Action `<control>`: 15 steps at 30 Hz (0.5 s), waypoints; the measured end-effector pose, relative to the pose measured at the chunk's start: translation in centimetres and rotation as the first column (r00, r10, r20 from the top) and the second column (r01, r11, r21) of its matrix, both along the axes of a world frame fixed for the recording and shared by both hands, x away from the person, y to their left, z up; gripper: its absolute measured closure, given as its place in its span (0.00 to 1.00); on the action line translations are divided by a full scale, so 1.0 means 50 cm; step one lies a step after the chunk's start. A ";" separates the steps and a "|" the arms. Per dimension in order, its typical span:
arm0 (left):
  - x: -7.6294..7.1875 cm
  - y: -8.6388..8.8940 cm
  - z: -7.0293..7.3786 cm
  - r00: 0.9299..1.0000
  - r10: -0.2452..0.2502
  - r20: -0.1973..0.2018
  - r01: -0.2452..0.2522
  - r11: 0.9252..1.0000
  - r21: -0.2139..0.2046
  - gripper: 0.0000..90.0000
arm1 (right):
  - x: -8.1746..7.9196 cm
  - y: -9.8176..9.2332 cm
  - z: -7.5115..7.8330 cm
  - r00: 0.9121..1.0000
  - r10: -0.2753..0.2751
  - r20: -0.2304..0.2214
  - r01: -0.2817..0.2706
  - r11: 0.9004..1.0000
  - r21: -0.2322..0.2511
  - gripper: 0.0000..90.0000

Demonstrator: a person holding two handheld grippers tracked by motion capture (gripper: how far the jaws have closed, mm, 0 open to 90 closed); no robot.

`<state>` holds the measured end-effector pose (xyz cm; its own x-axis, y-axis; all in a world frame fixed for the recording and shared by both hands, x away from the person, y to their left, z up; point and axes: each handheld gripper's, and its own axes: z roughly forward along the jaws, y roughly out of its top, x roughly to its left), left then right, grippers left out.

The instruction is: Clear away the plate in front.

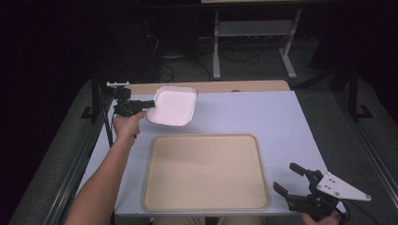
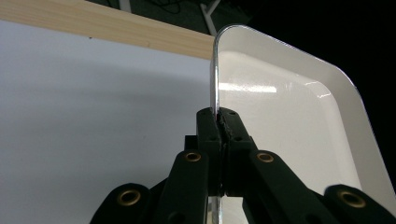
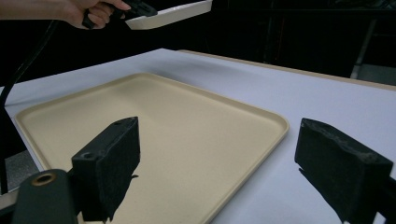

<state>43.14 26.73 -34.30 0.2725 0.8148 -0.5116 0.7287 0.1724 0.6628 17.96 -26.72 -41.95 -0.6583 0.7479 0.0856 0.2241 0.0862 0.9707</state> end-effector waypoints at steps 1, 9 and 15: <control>-0.003 -0.001 0.000 1.000 0.000 0.001 0.000 1.000 -0.003 0.98 | 0.000 0.000 0.000 1.000 0.000 0.000 0.000 1.000 0.000 0.15; -0.033 -0.010 -0.012 1.000 -0.007 -0.002 0.006 0.999 -0.033 0.98 | -0.001 -0.002 0.000 1.000 -0.001 0.001 0.001 1.000 0.007 0.15; -0.055 -0.020 -0.014 1.000 -0.016 -0.001 0.016 0.999 -0.039 0.98 | -0.004 -0.006 0.002 1.000 -0.007 0.002 0.007 1.000 0.015 0.15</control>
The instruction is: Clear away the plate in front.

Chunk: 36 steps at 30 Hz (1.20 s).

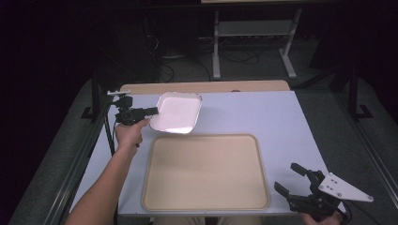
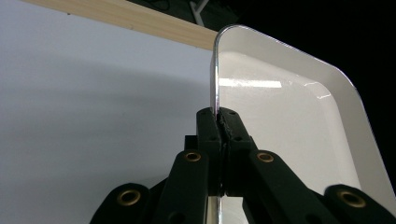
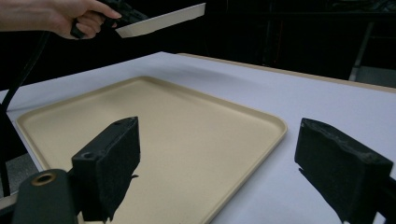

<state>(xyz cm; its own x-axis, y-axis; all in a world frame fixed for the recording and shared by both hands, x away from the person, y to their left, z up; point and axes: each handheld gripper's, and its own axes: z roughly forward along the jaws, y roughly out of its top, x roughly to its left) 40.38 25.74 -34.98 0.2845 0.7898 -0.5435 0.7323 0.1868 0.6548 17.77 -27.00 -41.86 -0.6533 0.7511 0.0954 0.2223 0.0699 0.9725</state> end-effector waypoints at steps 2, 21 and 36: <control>-0.009 -0.003 0.002 1.000 0.005 0.004 -0.005 1.000 0.005 0.98 | 0.000 -0.003 0.000 1.000 -0.002 0.001 0.002 1.000 0.005 0.15; -0.079 -0.001 0.000 0.999 0.042 0.004 -0.042 0.999 -0.026 0.98 | 0.000 -0.001 0.001 1.000 -0.003 0.003 0.003 1.000 -0.014 0.15; -0.133 -0.018 -0.013 0.999 0.036 -0.014 -0.036 0.999 -0.015 0.98 | 0.001 0.005 0.001 1.000 0.004 0.001 -0.004 1.000 -0.027 0.15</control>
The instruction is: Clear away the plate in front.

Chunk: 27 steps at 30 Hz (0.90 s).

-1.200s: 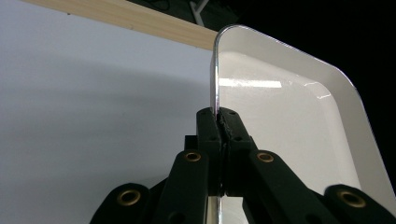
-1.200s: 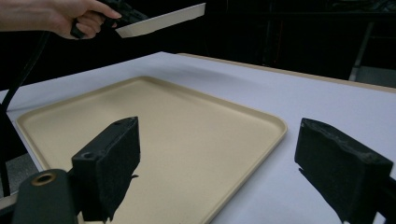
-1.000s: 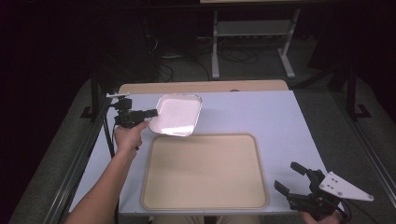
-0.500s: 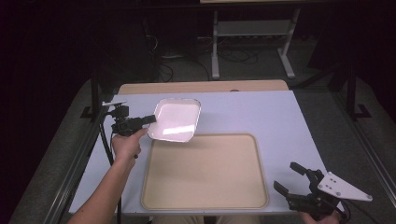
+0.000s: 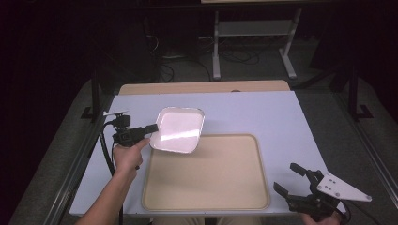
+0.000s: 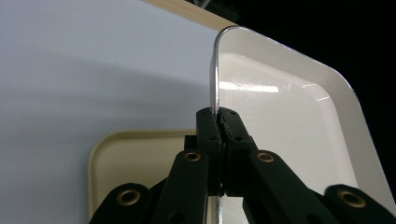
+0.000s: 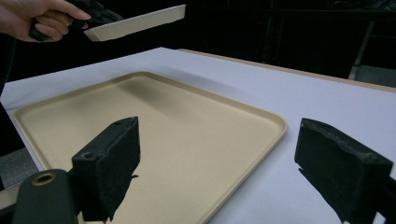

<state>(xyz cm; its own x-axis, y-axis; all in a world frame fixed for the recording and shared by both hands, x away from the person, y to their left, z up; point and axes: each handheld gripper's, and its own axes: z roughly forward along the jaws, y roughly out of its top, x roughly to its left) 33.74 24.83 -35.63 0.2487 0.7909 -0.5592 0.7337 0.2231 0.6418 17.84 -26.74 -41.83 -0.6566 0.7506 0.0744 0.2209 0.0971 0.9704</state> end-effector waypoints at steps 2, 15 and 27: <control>-0.008 -0.005 -0.001 1.000 -0.006 0.000 0.006 1.000 0.002 0.98 | -0.001 0.000 0.000 1.000 -0.002 0.000 0.002 1.000 0.000 0.15; -0.048 -0.029 -0.030 1.000 -0.010 -0.012 0.010 1.000 -0.002 0.98 | -0.003 0.004 0.002 1.000 0.008 0.000 -0.008 1.000 -0.008 0.15; -0.063 -0.058 -0.051 0.999 -0.025 -0.023 0.025 1.000 -0.001 0.98 | -0.003 0.005 0.002 1.000 0.013 0.002 -0.013 1.000 -0.009 0.15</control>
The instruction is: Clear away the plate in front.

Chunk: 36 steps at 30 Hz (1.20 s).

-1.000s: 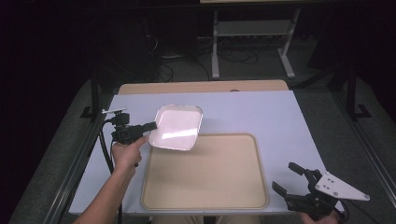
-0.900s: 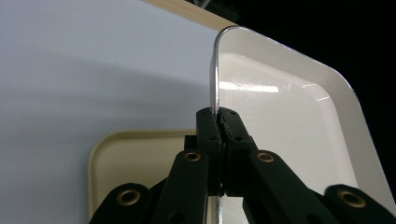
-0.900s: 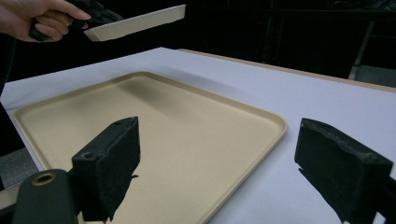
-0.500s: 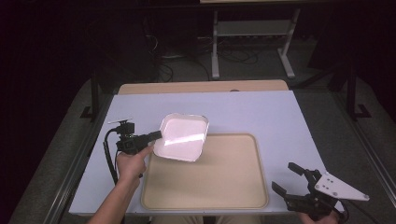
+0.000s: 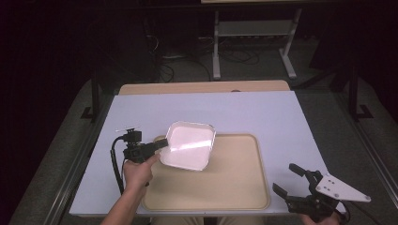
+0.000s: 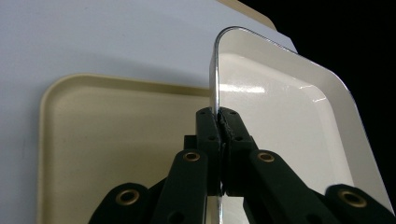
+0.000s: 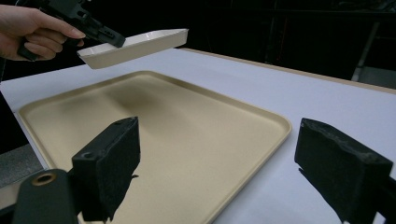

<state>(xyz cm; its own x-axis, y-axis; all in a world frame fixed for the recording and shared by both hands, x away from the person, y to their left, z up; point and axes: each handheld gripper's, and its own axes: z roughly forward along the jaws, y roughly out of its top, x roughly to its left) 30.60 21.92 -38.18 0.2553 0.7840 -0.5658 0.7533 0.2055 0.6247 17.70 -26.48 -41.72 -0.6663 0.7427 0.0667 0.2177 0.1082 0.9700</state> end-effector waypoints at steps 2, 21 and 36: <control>-0.002 -0.005 -0.002 1.000 -0.009 0.001 0.009 1.000 -0.003 0.98 | 0.000 0.000 0.000 1.000 0.000 -0.001 0.000 1.000 0.002 0.15; -0.024 -0.081 -0.041 0.999 -0.032 -0.028 0.032 0.999 -0.006 0.98 | 0.000 0.001 0.000 1.000 0.009 0.002 -0.009 1.000 0.003 0.15; -0.051 -0.117 -0.082 0.999 0.044 -0.020 -0.043 0.998 0.048 0.98 | -0.001 -0.003 -0.001 1.000 0.011 0.005 -0.011 1.000 0.015 0.15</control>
<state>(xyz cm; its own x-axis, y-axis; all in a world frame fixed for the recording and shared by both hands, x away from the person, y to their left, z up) 28.06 16.08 -42.30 0.2087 0.8204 -0.5324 0.7573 0.2089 0.6188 17.67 -26.63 -41.75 -0.6745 0.7345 0.0745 0.2120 0.0960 0.9725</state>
